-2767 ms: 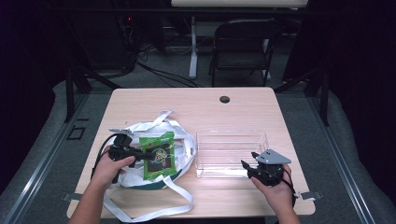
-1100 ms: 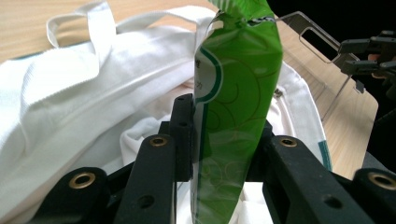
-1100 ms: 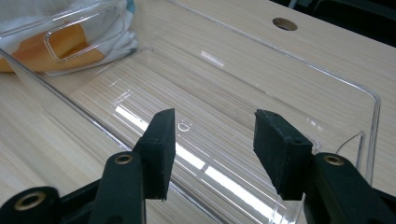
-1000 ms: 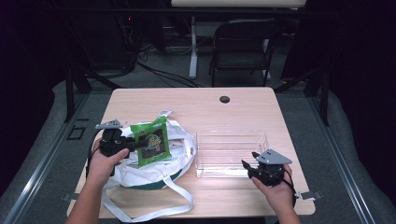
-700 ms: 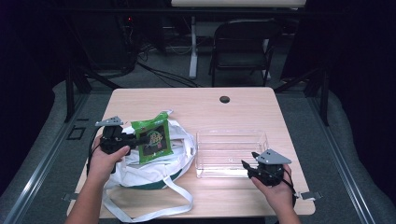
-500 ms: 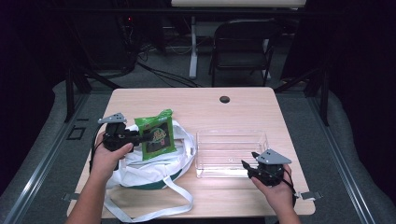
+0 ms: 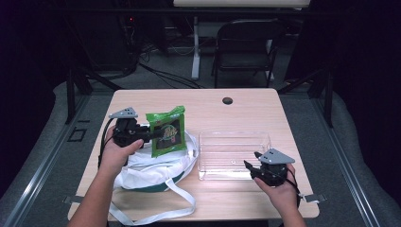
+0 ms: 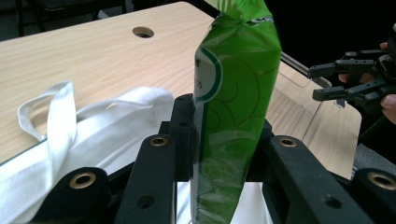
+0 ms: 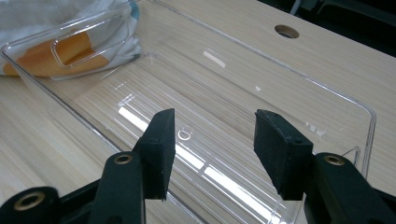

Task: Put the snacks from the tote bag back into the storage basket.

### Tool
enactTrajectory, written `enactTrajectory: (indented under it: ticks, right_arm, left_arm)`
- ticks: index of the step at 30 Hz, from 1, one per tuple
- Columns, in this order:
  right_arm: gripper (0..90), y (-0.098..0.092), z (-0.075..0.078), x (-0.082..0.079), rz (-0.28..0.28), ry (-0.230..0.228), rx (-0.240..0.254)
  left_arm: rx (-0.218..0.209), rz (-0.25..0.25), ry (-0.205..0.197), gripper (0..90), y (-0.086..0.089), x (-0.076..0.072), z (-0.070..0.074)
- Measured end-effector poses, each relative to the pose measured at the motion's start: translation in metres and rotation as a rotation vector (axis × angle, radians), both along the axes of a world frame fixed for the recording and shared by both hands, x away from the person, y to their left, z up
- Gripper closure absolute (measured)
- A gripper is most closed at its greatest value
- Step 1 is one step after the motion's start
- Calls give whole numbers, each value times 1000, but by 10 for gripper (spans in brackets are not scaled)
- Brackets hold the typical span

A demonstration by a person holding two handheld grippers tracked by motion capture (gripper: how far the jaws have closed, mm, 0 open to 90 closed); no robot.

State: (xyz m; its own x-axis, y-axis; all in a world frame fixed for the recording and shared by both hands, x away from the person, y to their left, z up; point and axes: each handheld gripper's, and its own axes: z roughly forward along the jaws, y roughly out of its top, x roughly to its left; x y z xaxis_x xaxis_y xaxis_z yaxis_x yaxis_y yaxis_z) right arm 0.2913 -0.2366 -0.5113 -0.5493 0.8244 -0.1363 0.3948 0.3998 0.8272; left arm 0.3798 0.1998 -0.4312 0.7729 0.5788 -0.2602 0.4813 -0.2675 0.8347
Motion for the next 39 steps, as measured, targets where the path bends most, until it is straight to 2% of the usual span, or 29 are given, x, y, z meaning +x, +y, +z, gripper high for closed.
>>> enactTrajectory:
  ticks: [5,12,14,19,29,33,39]
  right_arm:
    - [487,1,3,3,13,16,-13]
    - [488,2,5,4,15,14,-15]
    - [490,2,5,4,11,7,-9]
    - [490,2,4,3,23,18,-16]
    - [488,3,6,2,52,4,-12]
    - [488,5,10,3,65,15,-39]
    - [489,8,20,8,87,19,-44]
  left_arm:
    - [0,-13,-5,720,-6,3,6]
    - [-16,-26,-17,721,-14,7,14]
    - [-8,-32,-20,721,-17,8,16]
    - [-13,-44,-36,721,-26,9,20]
    - [-9,-80,-56,721,-44,9,22]
    - [2,-91,-56,721,-52,9,21]
    - [10,-103,-53,721,-60,11,20]
